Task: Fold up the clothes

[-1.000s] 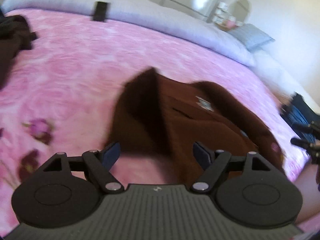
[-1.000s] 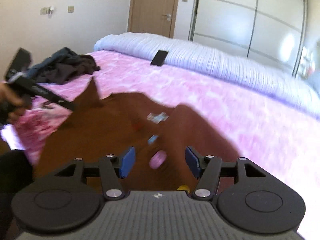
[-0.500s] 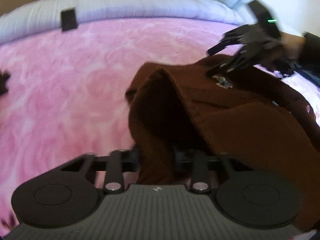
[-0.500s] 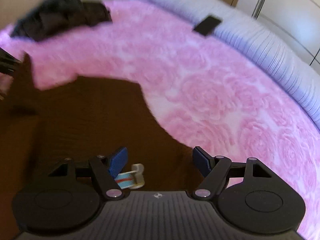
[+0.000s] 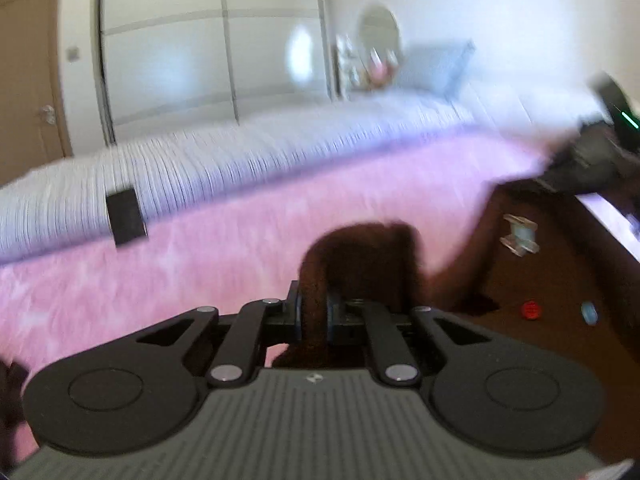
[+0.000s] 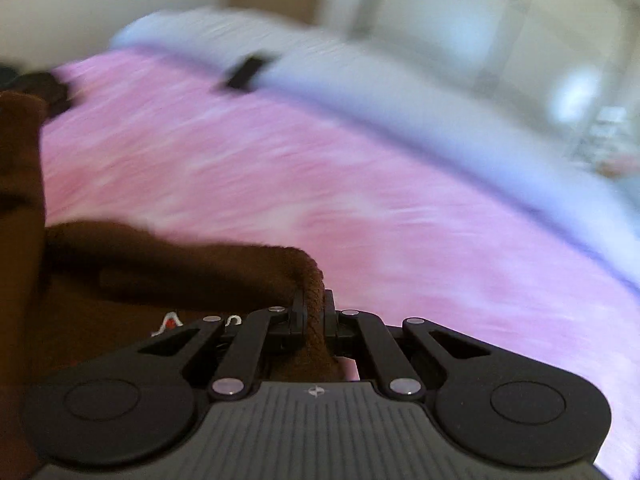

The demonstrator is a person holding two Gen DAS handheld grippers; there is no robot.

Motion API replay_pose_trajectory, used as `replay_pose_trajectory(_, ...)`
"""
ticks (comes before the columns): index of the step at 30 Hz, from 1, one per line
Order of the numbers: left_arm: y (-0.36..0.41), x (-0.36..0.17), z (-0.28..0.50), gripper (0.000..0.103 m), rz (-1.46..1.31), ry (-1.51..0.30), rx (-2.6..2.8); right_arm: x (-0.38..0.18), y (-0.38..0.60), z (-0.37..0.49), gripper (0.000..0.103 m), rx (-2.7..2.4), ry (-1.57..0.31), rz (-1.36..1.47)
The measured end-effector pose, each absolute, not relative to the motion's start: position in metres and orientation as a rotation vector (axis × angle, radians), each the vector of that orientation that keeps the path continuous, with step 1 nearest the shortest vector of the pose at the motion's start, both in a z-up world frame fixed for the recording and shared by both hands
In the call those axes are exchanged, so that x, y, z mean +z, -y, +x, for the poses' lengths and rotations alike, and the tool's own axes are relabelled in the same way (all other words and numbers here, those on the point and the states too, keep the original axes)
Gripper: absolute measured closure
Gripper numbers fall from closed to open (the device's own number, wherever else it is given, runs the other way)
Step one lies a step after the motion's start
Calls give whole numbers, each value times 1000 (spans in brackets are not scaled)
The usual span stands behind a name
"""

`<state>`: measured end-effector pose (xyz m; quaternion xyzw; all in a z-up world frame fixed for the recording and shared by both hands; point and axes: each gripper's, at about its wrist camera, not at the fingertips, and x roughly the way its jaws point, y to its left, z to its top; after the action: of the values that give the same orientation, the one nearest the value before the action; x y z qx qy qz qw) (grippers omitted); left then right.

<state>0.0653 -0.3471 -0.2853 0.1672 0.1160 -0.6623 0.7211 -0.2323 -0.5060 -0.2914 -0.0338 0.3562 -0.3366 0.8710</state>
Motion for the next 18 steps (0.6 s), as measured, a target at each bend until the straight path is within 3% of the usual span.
replay_pose_trajectory(2,367,-287,73,83,345,-334,-1429,-285,516,-259,102,-843,-720,-71)
replay_pose_trajectory(4,379,-292,82,70,328,-434,-1392,-290,527,-275,99,-936,-728,-39)
replay_pose_trajectory(5,373,-296,86,63,315,-482,-1373,-295,530,-279,79,-944,-748,-10)
replay_pose_trajectory(7,357,-305,92,57,291,-576,-1338,-303,533,-287,54,-950,-779,47)
replay_pose_trajectory(9,330,-314,91,43,272,-666,-1316,-305,516,-295,53,-912,-762,68)
replay_pose_trajectory(13,270,-323,58,41,243,-765,-1356,-300,470,-322,48,-854,-710,128)
replay_pose_trajectory(18,203,-331,-10,23,243,-782,-1478,-287,392,-373,32,-796,-611,183)
